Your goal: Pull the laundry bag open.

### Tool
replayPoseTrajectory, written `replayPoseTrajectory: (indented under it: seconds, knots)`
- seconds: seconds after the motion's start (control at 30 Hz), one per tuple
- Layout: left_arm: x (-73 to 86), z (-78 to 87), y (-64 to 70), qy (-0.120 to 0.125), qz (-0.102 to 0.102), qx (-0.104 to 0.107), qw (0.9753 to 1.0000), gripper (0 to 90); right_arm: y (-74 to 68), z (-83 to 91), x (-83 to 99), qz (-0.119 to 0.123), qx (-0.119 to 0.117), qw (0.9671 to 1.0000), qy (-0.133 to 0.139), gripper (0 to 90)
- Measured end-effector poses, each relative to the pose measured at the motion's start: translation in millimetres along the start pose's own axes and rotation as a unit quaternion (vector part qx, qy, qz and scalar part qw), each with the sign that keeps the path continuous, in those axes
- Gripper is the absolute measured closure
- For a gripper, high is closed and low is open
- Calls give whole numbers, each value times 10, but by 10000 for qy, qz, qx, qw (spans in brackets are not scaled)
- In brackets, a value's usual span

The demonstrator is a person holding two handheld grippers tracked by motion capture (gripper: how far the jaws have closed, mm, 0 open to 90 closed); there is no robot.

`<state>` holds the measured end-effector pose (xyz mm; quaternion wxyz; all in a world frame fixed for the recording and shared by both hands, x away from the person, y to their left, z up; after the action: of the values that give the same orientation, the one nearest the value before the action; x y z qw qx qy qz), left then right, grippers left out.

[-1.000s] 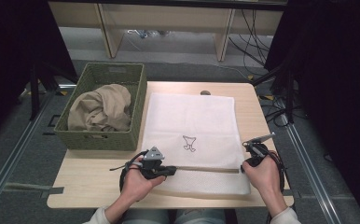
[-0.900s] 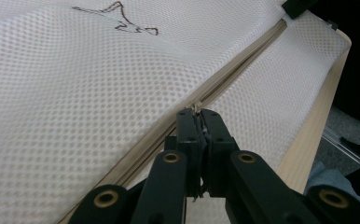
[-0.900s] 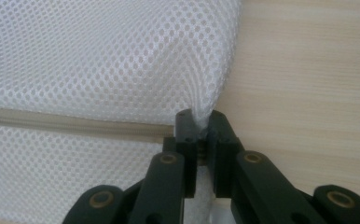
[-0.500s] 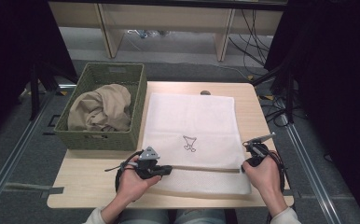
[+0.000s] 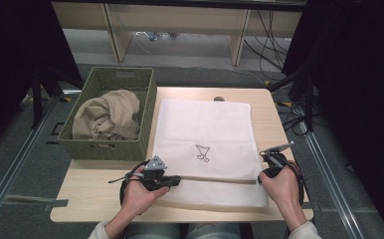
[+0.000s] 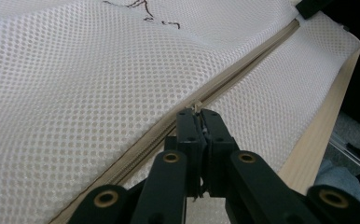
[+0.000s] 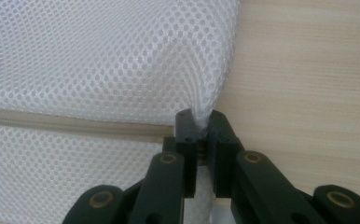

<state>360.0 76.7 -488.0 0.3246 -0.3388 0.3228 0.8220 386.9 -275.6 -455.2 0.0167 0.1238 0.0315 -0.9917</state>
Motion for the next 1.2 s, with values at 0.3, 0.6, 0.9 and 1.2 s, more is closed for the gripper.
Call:
replayPoseTrajectory:
  seconds: [0.3,0.6,0.9,1.2]
  knots:
    - [8,27,-20,11,7,-24,10000,868,6,1,-2,-13,-12,10000,49,850]
    - [29,72,-52,-4,37,-93,10000,868,41,-9,-4,50,-10,10000,71,850]
    - [45,94,-65,40,132,-119,9998,868,37,-12,-5,41,-32,10000,72,850]
    - [82,162,-114,76,166,-185,9997,868,63,-17,-10,18,47,9999,134,850]
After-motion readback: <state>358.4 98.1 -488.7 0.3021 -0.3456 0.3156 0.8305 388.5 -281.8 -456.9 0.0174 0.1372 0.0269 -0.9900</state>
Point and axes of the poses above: each handheld gripper's, and its own axes: z roughly backward along the jaws, x roughly out of its underside, y roughly to its right, the point moved 2 cm from there along -z, roughly forward along the jaws, and after that the axes turned 4 degrees about x, right-handed, at the moved point
